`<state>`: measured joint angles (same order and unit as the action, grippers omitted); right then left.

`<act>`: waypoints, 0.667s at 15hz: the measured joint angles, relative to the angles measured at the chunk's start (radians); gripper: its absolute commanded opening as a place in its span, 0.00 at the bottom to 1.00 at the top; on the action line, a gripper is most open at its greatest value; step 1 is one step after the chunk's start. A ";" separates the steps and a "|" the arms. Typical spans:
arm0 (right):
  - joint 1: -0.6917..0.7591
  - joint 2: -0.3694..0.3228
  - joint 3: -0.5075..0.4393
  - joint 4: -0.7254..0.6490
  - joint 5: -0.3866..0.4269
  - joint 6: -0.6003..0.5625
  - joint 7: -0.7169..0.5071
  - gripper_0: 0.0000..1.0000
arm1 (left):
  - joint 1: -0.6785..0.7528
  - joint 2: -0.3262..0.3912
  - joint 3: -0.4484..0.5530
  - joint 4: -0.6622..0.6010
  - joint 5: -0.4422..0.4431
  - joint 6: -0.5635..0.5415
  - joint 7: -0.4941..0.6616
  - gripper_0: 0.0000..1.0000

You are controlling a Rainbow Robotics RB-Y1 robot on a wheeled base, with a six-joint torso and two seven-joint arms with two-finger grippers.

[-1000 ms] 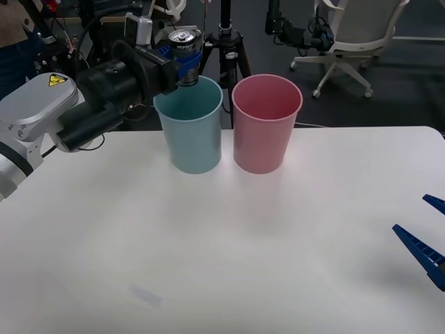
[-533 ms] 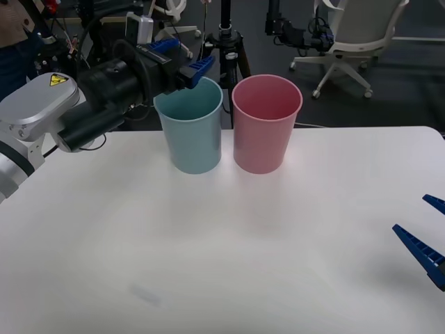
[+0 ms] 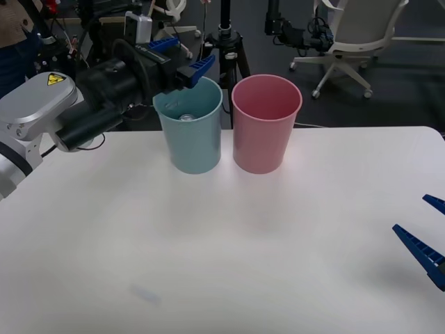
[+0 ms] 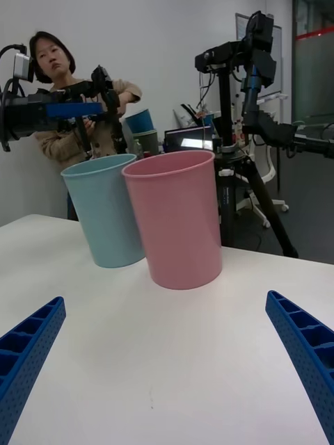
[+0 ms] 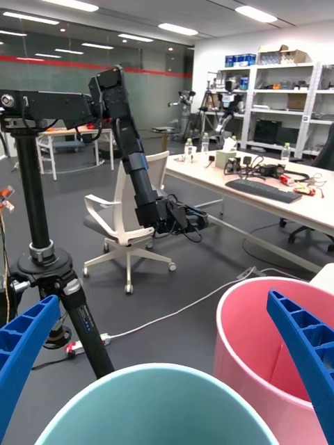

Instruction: Grasp the object on the table and drop it into the matching bin: aluminum can to the light blue bin, PET bottle to the pink bin.

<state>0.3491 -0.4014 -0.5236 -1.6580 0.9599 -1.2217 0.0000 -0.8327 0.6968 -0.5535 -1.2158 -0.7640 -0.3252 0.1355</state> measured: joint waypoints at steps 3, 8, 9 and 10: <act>0.000 0.000 0.000 0.000 0.000 0.000 0.000 1.00 | 0.031 0.060 0.000 -0.043 0.063 -0.029 -0.018 1.00; 0.000 0.000 0.000 0.000 0.000 0.000 0.000 1.00 | 0.199 0.230 0.050 -0.273 0.183 -0.034 -0.054 1.00; 0.000 0.000 0.000 0.000 0.000 0.000 0.000 1.00 | 0.252 0.250 0.091 -0.315 0.182 -0.044 -0.061 1.00; 0.000 0.000 0.000 0.000 0.000 0.000 0.000 1.00 | 0.303 0.260 0.139 -0.349 0.175 -0.069 -0.065 1.00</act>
<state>0.3491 -0.4014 -0.5236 -1.6581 0.9599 -1.2217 0.0000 -0.5294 0.9570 -0.4145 -1.5648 -0.5887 -0.3938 0.0702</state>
